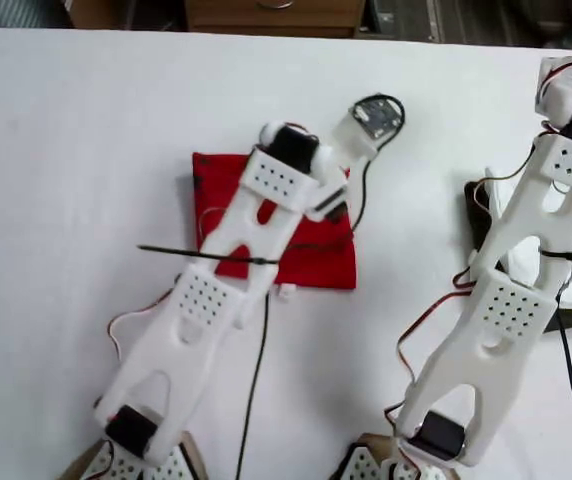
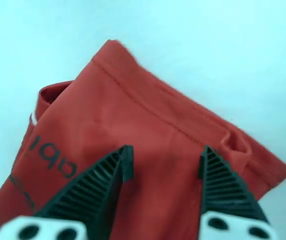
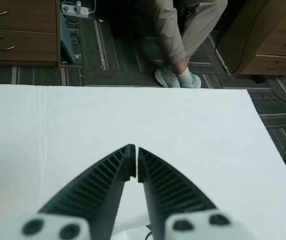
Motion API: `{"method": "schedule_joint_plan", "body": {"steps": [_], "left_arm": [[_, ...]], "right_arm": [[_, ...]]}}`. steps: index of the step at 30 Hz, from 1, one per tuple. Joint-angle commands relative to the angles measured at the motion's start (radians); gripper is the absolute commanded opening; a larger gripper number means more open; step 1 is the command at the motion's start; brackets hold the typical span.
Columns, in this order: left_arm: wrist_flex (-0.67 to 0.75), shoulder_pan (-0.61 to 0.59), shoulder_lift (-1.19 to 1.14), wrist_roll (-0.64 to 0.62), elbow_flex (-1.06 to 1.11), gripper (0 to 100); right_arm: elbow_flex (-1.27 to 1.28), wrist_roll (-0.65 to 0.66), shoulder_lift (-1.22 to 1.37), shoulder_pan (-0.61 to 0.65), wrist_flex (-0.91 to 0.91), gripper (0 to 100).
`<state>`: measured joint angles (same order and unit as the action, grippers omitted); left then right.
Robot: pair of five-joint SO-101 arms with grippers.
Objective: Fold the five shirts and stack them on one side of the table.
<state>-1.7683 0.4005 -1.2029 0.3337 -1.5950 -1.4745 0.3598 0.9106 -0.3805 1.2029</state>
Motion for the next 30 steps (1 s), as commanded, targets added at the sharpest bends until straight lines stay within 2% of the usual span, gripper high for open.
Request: {"method": "schedule_joint_plan", "body": {"steps": [1,7,13,17,20,23,25,27,30], "left_arm": [[-0.017,-0.049,0.084,-0.006,-0.019,23],[-0.017,-0.023,0.095,-0.008,0.124,23],[-0.018,0.043,0.098,-0.008,0.134,23],[-0.009,0.037,0.147,-0.003,0.133,23],[0.057,-0.044,0.198,0.002,0.133,23],[0.164,-0.178,0.210,-0.020,0.143,23],[0.178,-0.233,0.196,-0.040,0.153,23],[0.163,-0.249,0.178,-0.012,0.189,23],[0.153,-0.259,0.164,0.094,0.259,23]], "right_arm": [[-0.032,-0.006,-0.077,0.007,-0.019,2.2],[-0.032,-0.006,-0.077,0.008,-0.021,2.2],[-0.032,-0.005,-0.077,0.007,-0.021,2.2],[-0.034,-0.005,-0.077,0.004,-0.022,2.2],[-0.031,-0.006,-0.076,0.004,-0.035,2.2],[-0.031,-0.006,-0.076,0.004,-0.035,2.2],[-0.031,-0.006,-0.076,0.005,-0.035,2.2],[-0.029,-0.006,-0.076,0.007,-0.033,2.2],[-0.029,-0.006,-0.076,0.008,-0.031,2.2]]}}
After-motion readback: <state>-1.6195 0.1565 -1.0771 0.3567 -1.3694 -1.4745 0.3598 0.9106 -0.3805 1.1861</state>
